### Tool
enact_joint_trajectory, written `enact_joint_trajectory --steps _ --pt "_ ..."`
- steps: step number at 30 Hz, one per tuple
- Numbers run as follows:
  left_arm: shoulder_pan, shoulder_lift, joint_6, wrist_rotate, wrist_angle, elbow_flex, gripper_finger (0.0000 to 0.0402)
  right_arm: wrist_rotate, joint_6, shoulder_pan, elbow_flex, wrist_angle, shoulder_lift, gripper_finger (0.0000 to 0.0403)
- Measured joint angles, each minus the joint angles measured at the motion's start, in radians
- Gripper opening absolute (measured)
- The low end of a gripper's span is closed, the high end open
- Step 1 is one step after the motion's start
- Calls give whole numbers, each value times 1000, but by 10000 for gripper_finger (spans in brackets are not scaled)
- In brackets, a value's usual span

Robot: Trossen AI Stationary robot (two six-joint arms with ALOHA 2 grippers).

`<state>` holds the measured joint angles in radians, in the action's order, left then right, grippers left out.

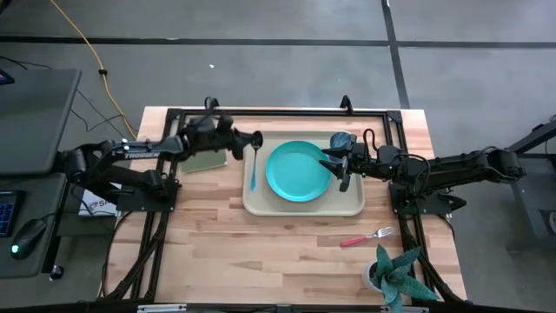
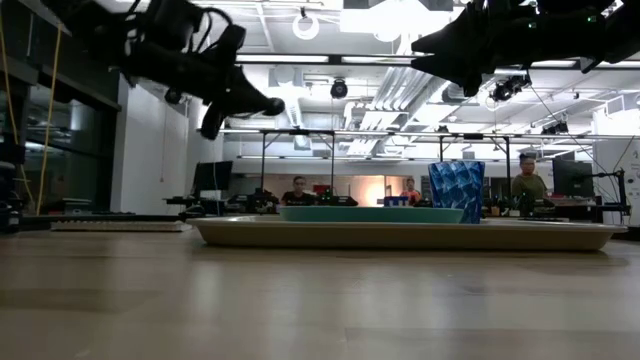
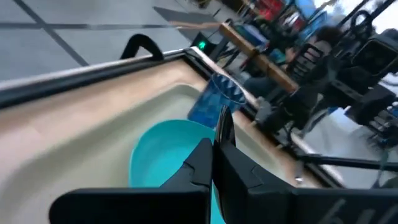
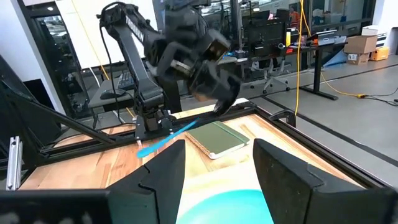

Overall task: Pick and place plate/cup/fork/spoon on tray
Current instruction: Put the blue spoon on the gray tray beside the blue plate

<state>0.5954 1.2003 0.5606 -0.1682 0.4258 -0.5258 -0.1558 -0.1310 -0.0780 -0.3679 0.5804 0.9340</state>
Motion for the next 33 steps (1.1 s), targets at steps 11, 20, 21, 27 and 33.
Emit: enact_joint_trajectory --steps 11,20,21,27,33 --pt "-134 0 144 318 197 281 0 -84 5 0 0 11 0 181" --pt "-212 68 157 398 262 294 0 -133 8 0 0 12 0 181" --pt "-207 91 157 391 263 294 0 -132 8 0 0 12 0 181" --pt "-135 244 148 253 262 202 0 -131 9 0 0 12 0 181" --pt "-120 367 143 220 257 121 0 -130 19 0 0 12 0 181"
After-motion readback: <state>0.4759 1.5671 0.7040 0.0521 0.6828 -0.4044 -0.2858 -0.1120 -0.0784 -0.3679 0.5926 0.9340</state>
